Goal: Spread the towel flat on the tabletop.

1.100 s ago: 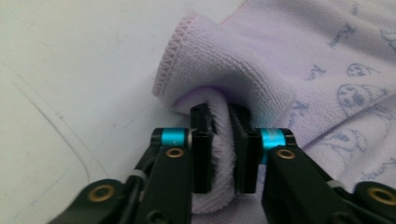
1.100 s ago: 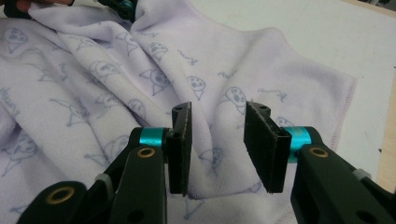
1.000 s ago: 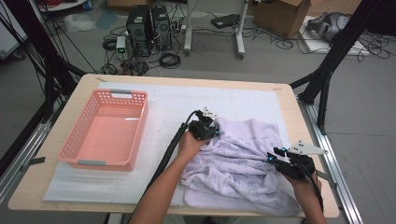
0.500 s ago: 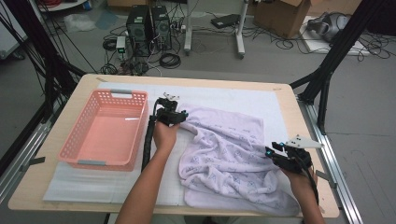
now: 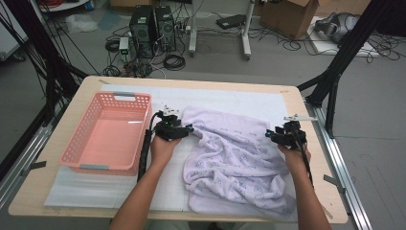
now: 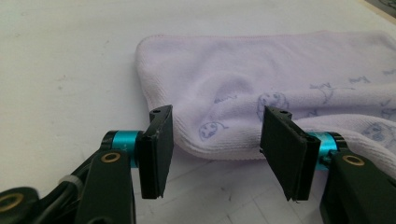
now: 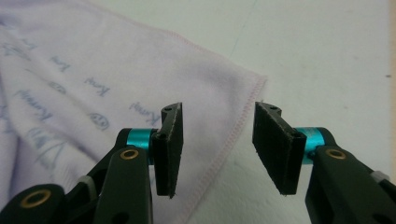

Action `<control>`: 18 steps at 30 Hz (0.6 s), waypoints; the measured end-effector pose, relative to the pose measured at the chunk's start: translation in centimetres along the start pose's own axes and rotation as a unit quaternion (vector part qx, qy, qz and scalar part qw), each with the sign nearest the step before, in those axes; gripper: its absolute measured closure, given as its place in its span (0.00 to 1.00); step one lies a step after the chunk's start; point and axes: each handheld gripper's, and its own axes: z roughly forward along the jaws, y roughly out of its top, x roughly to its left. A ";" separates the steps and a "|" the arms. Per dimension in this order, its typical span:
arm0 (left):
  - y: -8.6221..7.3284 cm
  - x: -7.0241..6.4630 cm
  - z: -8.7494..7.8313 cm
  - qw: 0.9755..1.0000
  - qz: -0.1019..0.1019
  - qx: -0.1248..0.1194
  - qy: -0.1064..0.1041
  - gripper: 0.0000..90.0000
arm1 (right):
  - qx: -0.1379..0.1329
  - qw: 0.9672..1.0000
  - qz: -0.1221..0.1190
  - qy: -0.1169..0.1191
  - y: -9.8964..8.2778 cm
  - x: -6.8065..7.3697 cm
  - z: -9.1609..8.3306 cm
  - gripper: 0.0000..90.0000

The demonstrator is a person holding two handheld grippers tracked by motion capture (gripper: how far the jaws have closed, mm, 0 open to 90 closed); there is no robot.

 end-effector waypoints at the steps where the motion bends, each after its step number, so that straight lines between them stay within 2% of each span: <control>1: -0.1 0.0 0.0 1.000 -0.001 0.000 -0.002 0.49 | 0.015 1.000 0.001 -0.002 0.3 0.0 0.6 0.58; 5: -0.5 -0.2 0.2 1.000 0.002 0.007 -0.011 0.49 | 0.062 0.998 -0.024 -0.015 0.8 0.6 2.7 0.66; 6: -0.5 -0.3 0.2 1.000 0.001 0.007 -0.012 0.49 | 0.067 0.997 -0.042 -0.024 1.0 0.9 3.0 0.74; 7: -0.5 -0.4 0.1 1.000 0.003 0.009 -0.013 0.49 | 0.071 0.995 -0.060 -0.021 1.2 1.0 3.1 0.94; 8: -0.5 -0.5 0.1 1.000 0.004 0.013 -0.013 0.49 | 0.080 0.993 -0.084 -0.019 1.5 1.1 3.3 0.97; 9: -0.5 -0.6 0.1 1.000 0.006 0.017 -0.011 0.48 | 0.092 0.989 -0.113 -0.031 1.9 1.2 3.6 0.98; 11: -0.6 -1.1 0.1 1.000 0.018 0.024 -0.011 0.48 | 0.103 0.983 -0.135 -0.070 2.9 1.0 4.0 0.98; 13: -0.5 -1.4 0.0 1.000 0.017 0.022 -0.016 0.48 | 0.085 0.984 -0.124 -0.099 3.6 0.1 4.1 0.98; 15: -0.4 -1.6 -0.2 0.999 0.017 0.020 -0.018 0.48 | 0.058 0.982 -0.103 -0.150 4.3 -0.9 3.8 0.98; 17: -0.5 -2.0 -0.2 0.999 0.028 0.030 -0.020 0.48 | 0.030 0.983 -0.053 -0.173 4.8 -2.2 3.2 0.98; 18: -0.6 -2.2 -0.1 0.998 0.036 0.036 -0.025 0.48 | 0.013 0.985 -0.025 -0.168 4.9 -2.7 2.9 0.97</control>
